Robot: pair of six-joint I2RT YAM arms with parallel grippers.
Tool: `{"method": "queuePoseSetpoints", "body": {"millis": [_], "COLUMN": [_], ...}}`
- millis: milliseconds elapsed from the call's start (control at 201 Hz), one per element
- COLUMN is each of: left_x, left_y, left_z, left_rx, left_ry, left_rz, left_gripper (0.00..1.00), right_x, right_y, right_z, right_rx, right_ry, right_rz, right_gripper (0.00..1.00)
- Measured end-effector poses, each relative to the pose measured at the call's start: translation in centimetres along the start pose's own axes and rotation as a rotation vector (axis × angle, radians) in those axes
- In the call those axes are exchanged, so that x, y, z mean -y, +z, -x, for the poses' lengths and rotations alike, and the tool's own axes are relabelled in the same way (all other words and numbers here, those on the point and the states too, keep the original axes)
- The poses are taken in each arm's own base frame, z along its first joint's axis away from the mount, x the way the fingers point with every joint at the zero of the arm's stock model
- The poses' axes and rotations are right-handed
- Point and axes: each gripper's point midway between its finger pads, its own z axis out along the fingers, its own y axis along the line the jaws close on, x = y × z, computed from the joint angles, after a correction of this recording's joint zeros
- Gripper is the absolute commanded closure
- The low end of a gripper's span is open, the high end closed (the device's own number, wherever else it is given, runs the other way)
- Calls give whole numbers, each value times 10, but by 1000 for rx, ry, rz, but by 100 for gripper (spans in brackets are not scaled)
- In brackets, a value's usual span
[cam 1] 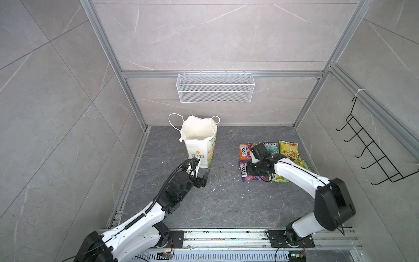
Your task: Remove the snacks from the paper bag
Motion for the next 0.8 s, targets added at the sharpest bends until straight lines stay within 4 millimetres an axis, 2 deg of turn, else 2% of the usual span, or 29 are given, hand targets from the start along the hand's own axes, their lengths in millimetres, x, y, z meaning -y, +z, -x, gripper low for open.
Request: {"method": "queuePoseSetpoints", "body": {"millis": [90, 159, 234, 304, 433, 542, 637, 796], "left_x": [-12, -25, -47, -72, -126, -161, -181, -203], "left_y": [-17, -31, -45, -55, -69, -78, -80, -71], "left_z": [24, 40, 49, 44, 10, -24, -52, -102], "left_rx": [87, 145, 192, 203, 123, 43, -29, -204], "left_ry": [10, 28, 39, 32, -12, -67, -89, -112], "left_rz": [48, 115, 234, 372, 636, 790, 873, 936], "left_gripper": [5, 3, 0, 0, 0, 0, 0, 0], "right_x": [-10, -9, 3, 24, 65, 87, 103, 130], "right_y": [-48, -78, -94, -94, -85, -83, -82, -82], "right_z": [31, 47, 54, 54, 46, 38, 32, 17], "right_rx": [233, 408, 545, 618, 684, 744, 800, 842], "right_ry": [-30, -47, -47, -23, 29, 24, 14, 40], "right_rz": [62, 72, 36, -53, -244, -344, -415, -548], "right_gripper": [54, 30, 7, 1, 1, 1, 1, 1]}}
